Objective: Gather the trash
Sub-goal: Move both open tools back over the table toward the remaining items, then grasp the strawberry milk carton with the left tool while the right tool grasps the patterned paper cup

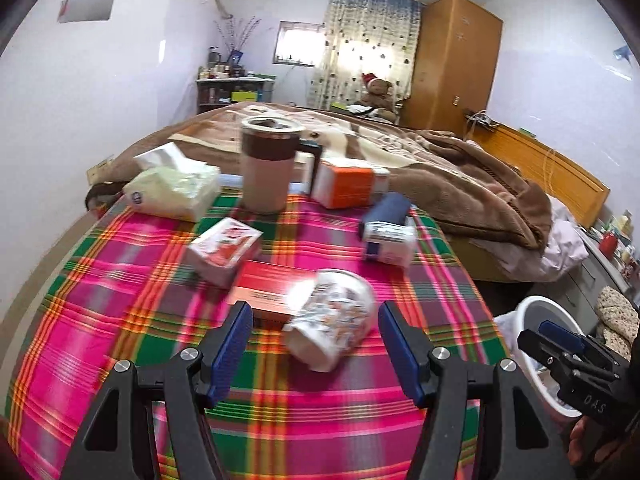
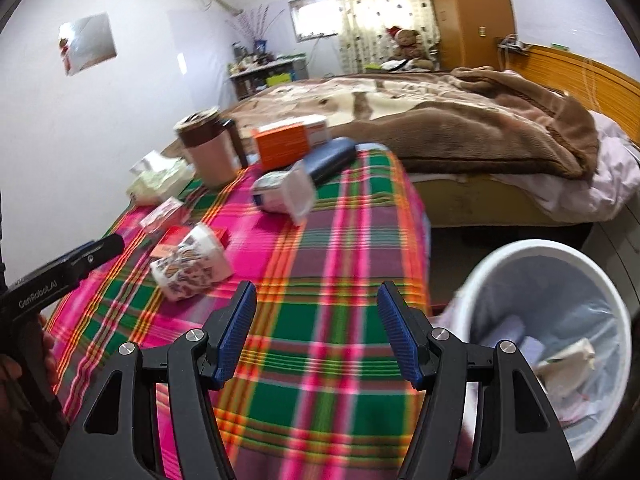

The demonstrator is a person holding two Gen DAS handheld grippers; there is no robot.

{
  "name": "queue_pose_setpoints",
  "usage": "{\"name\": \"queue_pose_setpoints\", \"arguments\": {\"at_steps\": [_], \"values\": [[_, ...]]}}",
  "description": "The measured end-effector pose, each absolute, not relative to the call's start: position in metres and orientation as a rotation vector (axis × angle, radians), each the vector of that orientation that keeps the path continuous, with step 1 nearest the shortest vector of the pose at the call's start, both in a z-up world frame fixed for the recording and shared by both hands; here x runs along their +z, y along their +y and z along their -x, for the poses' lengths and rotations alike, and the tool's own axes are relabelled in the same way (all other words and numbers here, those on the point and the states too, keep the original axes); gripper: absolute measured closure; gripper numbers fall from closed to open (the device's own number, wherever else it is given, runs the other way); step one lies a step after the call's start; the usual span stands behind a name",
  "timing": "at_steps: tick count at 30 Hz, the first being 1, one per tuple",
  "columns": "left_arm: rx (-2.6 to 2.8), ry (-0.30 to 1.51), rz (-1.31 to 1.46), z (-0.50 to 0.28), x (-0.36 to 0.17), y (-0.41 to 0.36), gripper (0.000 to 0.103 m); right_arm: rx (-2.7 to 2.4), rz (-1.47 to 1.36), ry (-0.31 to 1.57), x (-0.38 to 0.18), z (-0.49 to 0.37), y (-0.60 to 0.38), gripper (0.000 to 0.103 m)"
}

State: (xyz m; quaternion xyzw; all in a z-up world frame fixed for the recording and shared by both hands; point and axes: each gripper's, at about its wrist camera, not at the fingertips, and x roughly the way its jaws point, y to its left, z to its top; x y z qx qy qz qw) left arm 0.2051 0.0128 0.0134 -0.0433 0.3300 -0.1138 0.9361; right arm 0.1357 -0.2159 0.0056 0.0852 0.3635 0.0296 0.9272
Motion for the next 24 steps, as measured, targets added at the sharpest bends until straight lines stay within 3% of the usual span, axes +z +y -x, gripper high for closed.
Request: {"name": "queue_pose_setpoints", "arguments": {"at_steps": [14, 17, 24], "values": [[-0.173, 0.734, 0.084, -0.263, -0.003, 0.080, 0.038, 0.158, -0.233, 0.807, -0.005, -0.188, -0.139, 0.039], [-0.186, 0.750, 0.056, -0.277, -0.005, 0.083, 0.037, 0.160, -0.234, 0.820, -0.008, -0.199, -0.127, 0.028], [-0.216, 0.781, 0.041, -0.307, -0.015, 0.088, 0.032, 0.078, -0.210, 0.860, -0.021, -0.222, -0.113, 0.028]]}}
